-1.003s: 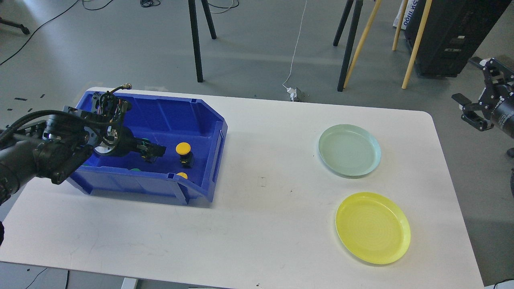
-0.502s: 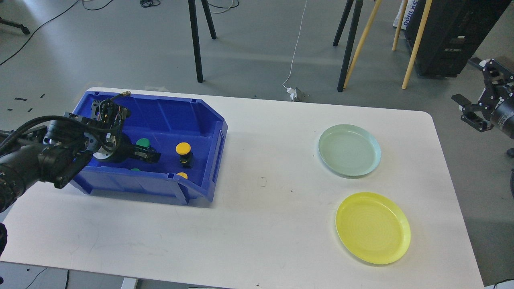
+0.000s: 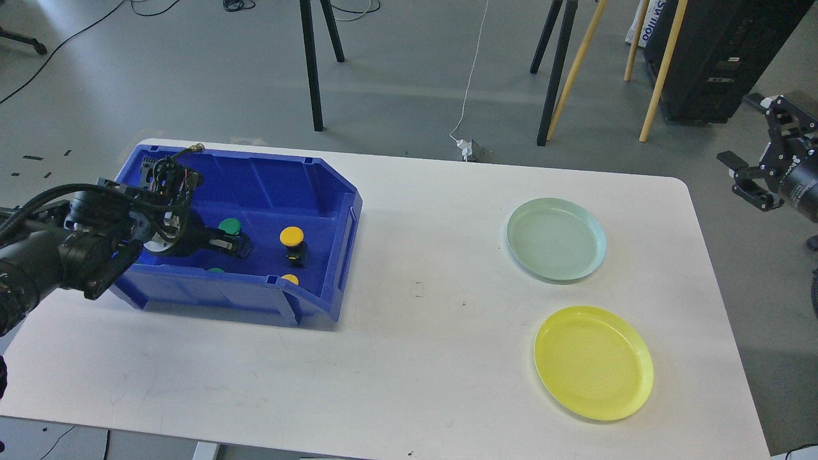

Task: Pass button and place on color plate
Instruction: 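Grasp a green-topped button in the bin with the left gripper, then lift the button out of the bin with the left gripper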

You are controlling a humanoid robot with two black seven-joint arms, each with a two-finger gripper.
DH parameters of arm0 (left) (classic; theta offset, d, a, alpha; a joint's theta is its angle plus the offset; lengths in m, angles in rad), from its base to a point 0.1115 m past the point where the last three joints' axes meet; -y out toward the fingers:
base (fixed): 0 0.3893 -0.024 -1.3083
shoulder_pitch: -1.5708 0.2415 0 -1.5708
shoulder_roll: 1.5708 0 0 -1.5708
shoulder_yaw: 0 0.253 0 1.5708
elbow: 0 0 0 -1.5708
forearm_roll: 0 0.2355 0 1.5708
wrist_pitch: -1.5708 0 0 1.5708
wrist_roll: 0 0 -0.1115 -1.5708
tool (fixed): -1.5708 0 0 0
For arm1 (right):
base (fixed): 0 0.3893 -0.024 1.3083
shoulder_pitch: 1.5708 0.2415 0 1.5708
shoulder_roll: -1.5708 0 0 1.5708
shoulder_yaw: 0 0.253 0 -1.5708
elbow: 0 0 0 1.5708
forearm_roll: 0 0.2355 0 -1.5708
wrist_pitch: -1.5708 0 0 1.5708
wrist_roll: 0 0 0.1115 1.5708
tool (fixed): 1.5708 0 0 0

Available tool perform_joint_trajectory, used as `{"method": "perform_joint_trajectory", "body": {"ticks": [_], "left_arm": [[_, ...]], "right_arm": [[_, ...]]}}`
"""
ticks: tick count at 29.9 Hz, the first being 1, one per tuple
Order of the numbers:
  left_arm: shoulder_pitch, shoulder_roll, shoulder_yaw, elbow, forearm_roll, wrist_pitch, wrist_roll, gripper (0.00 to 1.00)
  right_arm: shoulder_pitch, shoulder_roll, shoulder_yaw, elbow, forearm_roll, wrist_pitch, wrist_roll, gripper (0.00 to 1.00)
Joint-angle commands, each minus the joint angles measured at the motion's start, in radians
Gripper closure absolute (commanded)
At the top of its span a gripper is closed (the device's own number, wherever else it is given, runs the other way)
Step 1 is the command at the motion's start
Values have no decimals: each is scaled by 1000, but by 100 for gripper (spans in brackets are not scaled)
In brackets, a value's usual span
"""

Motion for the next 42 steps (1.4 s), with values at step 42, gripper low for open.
{"method": "perform_joint_trajectory", "body": {"ticks": [42], "left_arm": [[-113,184,-15,-52,-90,-44,-76,72]], "right_arm": [[13,35,0,-5,-36,-39,-6,2]]}}
